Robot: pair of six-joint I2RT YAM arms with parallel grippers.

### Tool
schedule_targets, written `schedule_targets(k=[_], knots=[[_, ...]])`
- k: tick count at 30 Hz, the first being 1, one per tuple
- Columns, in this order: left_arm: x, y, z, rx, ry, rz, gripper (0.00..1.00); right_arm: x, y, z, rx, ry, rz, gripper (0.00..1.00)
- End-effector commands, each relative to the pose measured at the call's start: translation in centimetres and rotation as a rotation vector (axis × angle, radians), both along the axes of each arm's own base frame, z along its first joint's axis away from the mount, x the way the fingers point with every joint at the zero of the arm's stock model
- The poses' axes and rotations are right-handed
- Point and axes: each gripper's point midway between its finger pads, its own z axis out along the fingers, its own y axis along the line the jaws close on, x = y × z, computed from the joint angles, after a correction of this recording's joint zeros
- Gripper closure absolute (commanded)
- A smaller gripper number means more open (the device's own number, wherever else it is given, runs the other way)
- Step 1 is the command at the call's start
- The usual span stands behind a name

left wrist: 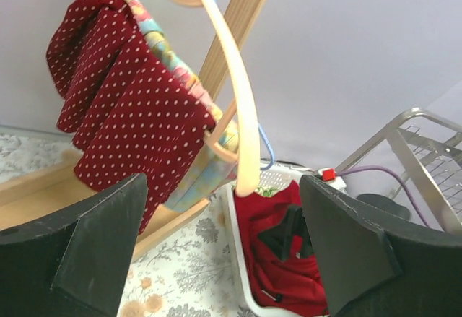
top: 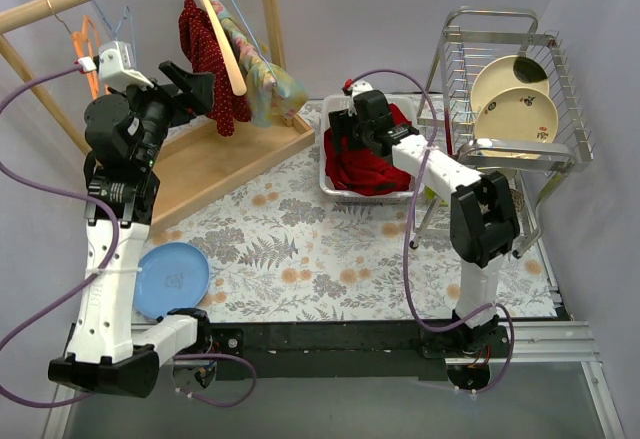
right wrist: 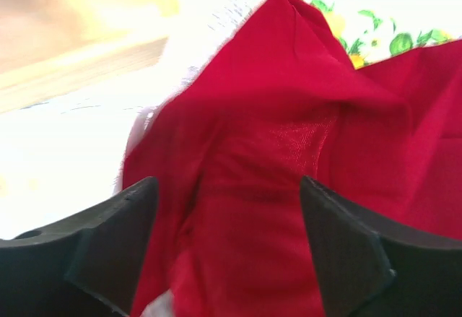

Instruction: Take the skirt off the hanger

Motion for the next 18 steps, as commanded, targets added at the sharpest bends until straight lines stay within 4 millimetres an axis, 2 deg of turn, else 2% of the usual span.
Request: schedule_targets(k=[1, 2, 4, 5, 7, 8, 9, 10, 12, 13, 14, 16, 17, 18], knots=[[0.9, -1.7, 2.1, -0.025, -0.016, -0.093, 0.16, -2.1, 0.4, 7.3, 0.055, -0.077, 0.094, 0.05], [1.4, -2.0, 2.1, -0.032, -0.008, -0.109, 0.17, -2.7, 0.2, 8.6, 0.066, -0.095, 0.1, 0.04], [2.6, -2.8, 1.7, -0.047, 0.013, -0.146, 0.19, -3.5, -0.2, 9.8, 0.078, -0.108, 0.107, 0.02], [2.8, -3.0, 2.0, -0.05, 0.007, -0.153, 0.2, -4.2, -0.5, 11.4, 0.095, -0.133, 0.112, 0.02], [3.6, -3.3, 2.2, -0.051, -0.014, -0.17, 0.21, -5.3, -0.7, 12.1, 0.116, -0.146, 0.126, 0.02], [3.8, -3.4, 2.4, -0.053, -0.024, -0.175, 0.22, -6.2, -1.1, 13.8, 0.142, -0.179, 0.129, 0.02], [4.1, -3.6, 2.8, -0.052, -0.046, -0.187, 0.23, -6.9, -1.4, 13.4, 0.146, -0.173, 0.133, 0.02], [4.8, -3.7, 2.5, -0.053, -0.042, -0.187, 0.24, -8.0, -1.3, 15.4, 0.19, -0.215, 0.16, 0.02], [5.5, -3.8, 2.8, -0.057, -0.055, -0.191, 0.28, -9.2, -1.4, 16.2, 0.227, -0.231, 0.181, 0.02], [5.9, -3.9, 2.7, -0.058, -0.056, -0.189, 0.28, -10.0, -1.1, 15.6, 0.243, -0.229, 0.208, 0.02], [6.7, -3.9, 2.2, -0.058, -0.048, -0.188, 0.29, -11.0, -1.4, 16.9, 0.265, -0.261, 0.219, 0.02], [7.4, -4.0, 2.2, -0.049, -0.063, -0.188, 0.31, -12.0, -1.5, 16.4, 0.278, -0.262, 0.236, 0.02], [8.0, -3.9, 1.9, -0.049, -0.058, -0.187, 0.32, -12.6, -1.7, 17.5, 0.295, -0.292, 0.242, 0.02], [8.2, -4.1, 2.0, -0.041, -0.069, -0.193, 0.33, -12.8, -1.8, 17.6, 0.299, -0.299, 0.244, 0.02]])
